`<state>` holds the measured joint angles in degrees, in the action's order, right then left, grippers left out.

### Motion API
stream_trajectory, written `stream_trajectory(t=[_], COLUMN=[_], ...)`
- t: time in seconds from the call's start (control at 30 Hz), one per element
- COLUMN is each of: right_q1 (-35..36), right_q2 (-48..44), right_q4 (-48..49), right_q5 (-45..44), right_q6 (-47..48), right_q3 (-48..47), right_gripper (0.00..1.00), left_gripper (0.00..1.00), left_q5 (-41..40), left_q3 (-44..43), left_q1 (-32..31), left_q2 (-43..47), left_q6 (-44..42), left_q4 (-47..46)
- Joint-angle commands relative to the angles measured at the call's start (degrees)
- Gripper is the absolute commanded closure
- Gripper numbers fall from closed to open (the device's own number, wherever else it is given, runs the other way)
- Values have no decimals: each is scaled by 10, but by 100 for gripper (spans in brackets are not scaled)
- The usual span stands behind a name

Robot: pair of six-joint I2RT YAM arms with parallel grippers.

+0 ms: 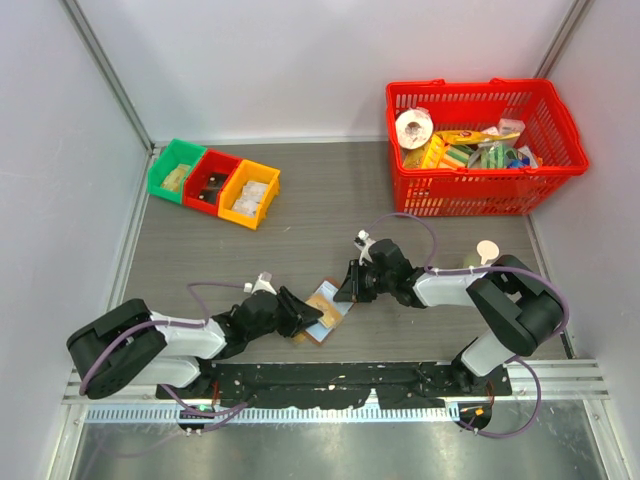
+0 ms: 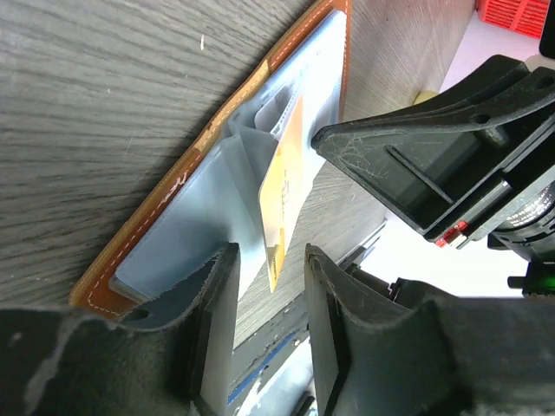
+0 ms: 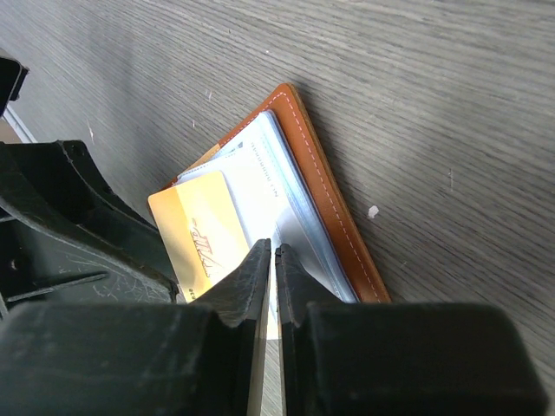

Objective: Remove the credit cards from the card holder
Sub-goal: Remove the credit card from the card holder.

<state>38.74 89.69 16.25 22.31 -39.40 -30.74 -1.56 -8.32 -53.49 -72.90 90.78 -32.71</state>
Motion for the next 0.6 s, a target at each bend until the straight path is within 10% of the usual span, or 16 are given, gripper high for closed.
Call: stream_trajectory(t=[0.0, 0.13, 0.37, 0.57], right_q1=[-9, -9, -9, -13], right_q2=[29, 24, 20, 21], right_q4=[-99, -99, -99, -100], right_q5=[-67, -67, -73, -78], right_q6=[31, 32, 31, 31], right_q3=[32, 34, 37, 37], right_gripper=[87, 87, 87, 87], left_gripper=[60, 62, 100, 100], left_q5=[-20, -14, 1, -9], left_q3=[-6, -12, 8, 36], left_q1=[1, 1, 1, 1], left_q2=[-11, -51, -76, 43], left_q6=[-12, -9, 8, 4], left_q4=[-2, -38, -102, 8])
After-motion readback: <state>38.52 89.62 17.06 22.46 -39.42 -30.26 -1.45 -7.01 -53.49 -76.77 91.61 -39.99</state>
